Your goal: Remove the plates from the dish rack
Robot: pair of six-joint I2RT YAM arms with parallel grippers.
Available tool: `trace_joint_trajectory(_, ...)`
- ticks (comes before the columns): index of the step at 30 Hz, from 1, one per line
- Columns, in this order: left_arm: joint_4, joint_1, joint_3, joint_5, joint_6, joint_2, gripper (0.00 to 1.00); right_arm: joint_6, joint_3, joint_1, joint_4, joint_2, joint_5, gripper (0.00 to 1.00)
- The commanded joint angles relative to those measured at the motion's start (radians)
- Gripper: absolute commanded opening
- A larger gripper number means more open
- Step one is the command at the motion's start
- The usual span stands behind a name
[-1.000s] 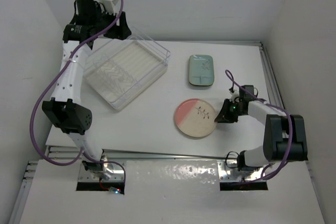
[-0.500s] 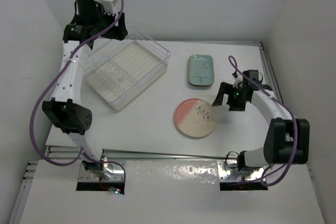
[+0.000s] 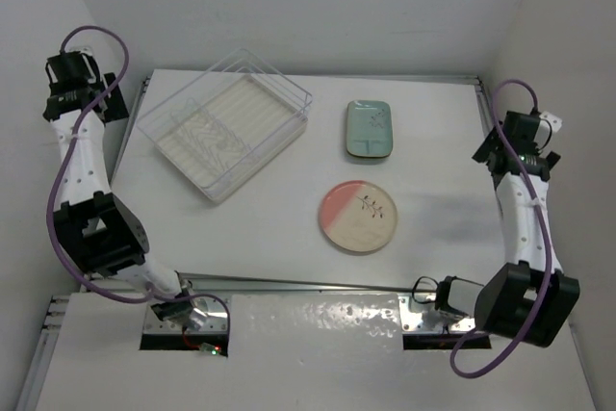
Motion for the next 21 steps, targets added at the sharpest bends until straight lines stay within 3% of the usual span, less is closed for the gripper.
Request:
trace_joint_trajectory(1, 0.078, -0.032, -0.04, 0.003, 0.038, -0.109, 0.74, 0.002, -0.059, 0.009, 0.1, -0.067, 0.041, 0.99)
trace_joint_trajectory(8, 0.059, -0.032, -0.047, 0.08, 0.032, -0.106, 0.74, 0.115, -0.056, 0.009, 0.034, -0.054, 0.185, 0.99)
trace_joint_trajectory(21, 0.034, -0.034, -0.007, 0.135, 0.037, -0.099, 0.74, 0.102, -0.105, 0.009, 0.059, -0.084, 0.201, 0.99)
